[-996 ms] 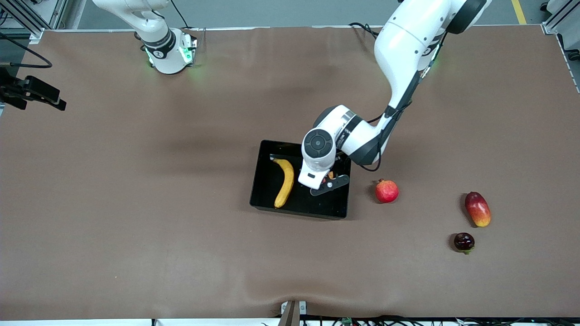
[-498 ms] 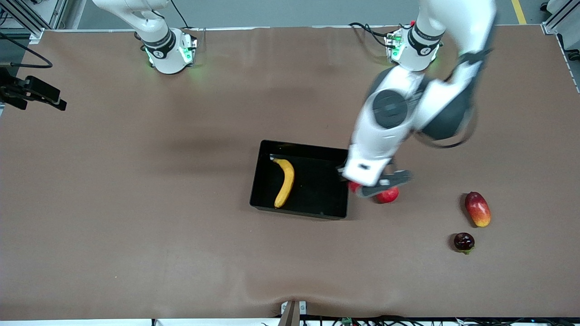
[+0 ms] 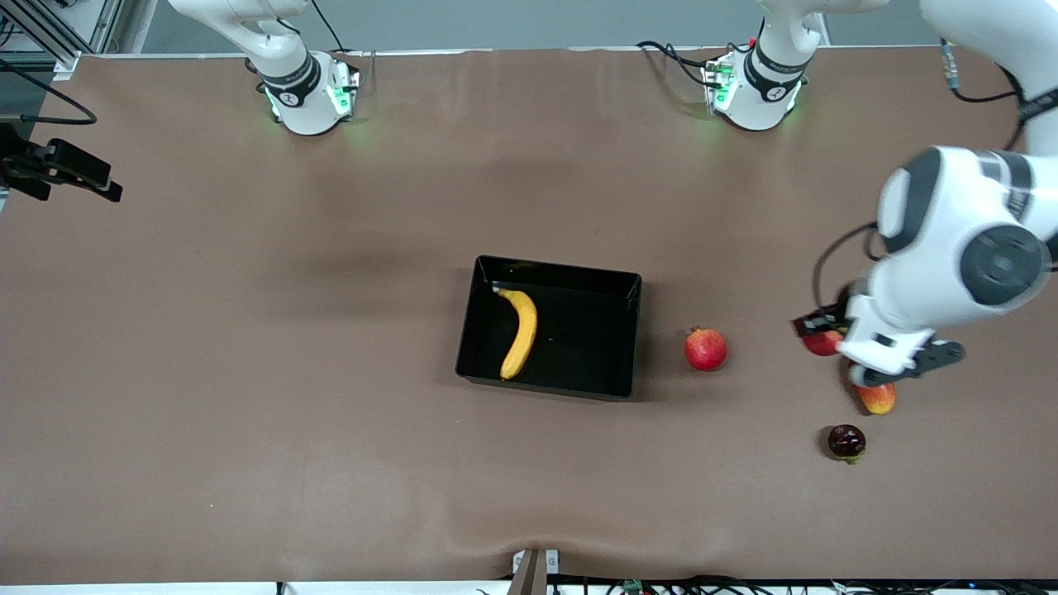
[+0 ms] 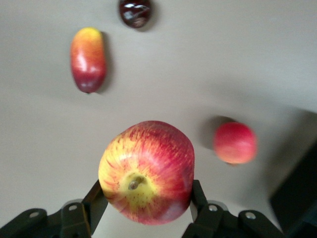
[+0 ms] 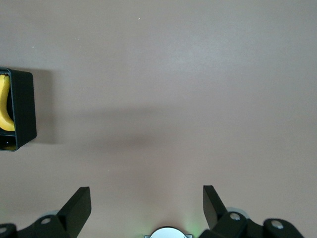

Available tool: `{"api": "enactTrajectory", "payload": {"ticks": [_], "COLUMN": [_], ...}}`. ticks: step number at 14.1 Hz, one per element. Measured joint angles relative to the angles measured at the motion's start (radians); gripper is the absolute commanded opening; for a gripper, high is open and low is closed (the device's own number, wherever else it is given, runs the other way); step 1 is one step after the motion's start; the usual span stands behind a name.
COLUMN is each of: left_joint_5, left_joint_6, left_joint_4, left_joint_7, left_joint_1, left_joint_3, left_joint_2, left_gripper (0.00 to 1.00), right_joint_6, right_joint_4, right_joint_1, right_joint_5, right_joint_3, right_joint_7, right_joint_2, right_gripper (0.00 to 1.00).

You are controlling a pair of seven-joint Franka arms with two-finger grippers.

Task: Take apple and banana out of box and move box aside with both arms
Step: 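Lift the apple out and carry it beside the mango with the left gripper, then lower the apple onto the table and open the left gripper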

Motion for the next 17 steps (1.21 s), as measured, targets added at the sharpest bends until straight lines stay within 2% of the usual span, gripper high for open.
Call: {"api": "enactTrajectory", "payload": {"ticks": [2, 5, 7, 12, 17], "left_joint_5": [0.0, 0.0, 0.0, 0.0, 0.026], "left_joint_6": [0.08, 0.287, 0.38, 0.483, 0.516], "left_joint_4": [-0.069, -0.206, -0.251, -0.251, -0.193], "left_joint_7": [0.045, 0.052, 0.056, 0.057, 0.057], "left_joint_1": [0.065, 0.117, 0.141, 0.119, 0.095], "left_joint_3": [-0.001, 0.0, 0.0, -0.012, -0.013], "left_joint_2": [0.018, 0.052, 0.088, 0.141, 0.218], "left_gripper": [0.0, 0.0, 0.0, 0.0, 0.0], "right_joint_6": [0.0, 0.0, 0.0, 0.0, 0.0], "right_joint_4": [0.0, 0.0, 0.0, -0.001, -0.001], "right_joint_1": [0.0, 0.0, 0.0, 0.0, 0.0], "right_joint_5": [0.0, 0.0, 0.0, 0.0, 0.0], "right_joint_3": [0.0, 0.0, 0.0, 0.0, 0.0], "right_joint_7": [0.0, 0.0, 0.0, 0.0, 0.0], "right_joint_2": [0.0, 0.0, 0.0, 0.0, 0.0], "right_gripper": [1.0, 1.0, 1.0, 1.0, 1.0]}}
